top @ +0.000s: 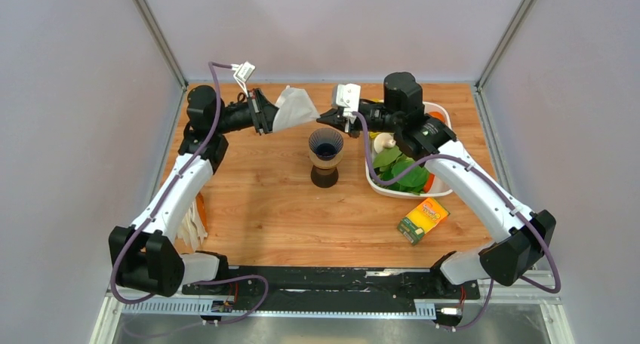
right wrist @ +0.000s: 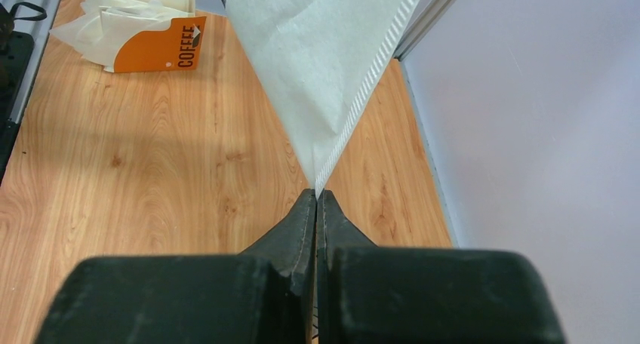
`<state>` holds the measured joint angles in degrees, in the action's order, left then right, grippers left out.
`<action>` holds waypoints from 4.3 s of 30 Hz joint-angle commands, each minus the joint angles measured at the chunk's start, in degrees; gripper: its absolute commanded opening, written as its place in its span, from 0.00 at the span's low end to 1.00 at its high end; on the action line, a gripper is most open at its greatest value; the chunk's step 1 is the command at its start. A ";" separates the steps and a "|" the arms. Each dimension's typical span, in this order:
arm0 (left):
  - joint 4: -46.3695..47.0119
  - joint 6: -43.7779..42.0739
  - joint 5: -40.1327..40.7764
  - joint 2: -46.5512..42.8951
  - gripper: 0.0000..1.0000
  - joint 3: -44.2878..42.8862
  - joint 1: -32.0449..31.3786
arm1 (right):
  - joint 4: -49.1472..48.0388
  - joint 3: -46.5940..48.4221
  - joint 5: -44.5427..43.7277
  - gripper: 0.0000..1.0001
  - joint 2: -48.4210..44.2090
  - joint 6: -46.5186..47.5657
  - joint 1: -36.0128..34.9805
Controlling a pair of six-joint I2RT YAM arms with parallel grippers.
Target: Place the coffee filter in the dripper
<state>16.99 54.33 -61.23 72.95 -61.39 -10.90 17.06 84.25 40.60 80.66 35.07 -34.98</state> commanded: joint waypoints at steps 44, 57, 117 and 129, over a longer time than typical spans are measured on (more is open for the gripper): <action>22.58 23.43 -0.06 5.97 0.47 2.26 1.29 | -20.14 -11.56 -2.59 0.00 -4.15 2.74 0.09; 15.10 17.12 -2.71 2.36 0.00 1.08 1.26 | -10.45 -8.89 -1.42 0.00 -2.76 6.57 1.93; -30.71 -35.95 -3.25 4.05 0.00 -16.98 -7.54 | 17.68 9.67 11.56 0.73 5.19 -0.90 1.45; -30.71 -36.33 -2.34 3.82 0.00 -17.37 -8.26 | 17.76 9.09 13.41 0.53 4.42 -1.55 1.13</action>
<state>-14.98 19.59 -62.59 76.86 -76.55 -18.79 35.00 91.59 51.20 85.89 34.50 -33.45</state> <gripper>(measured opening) 0.007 0.537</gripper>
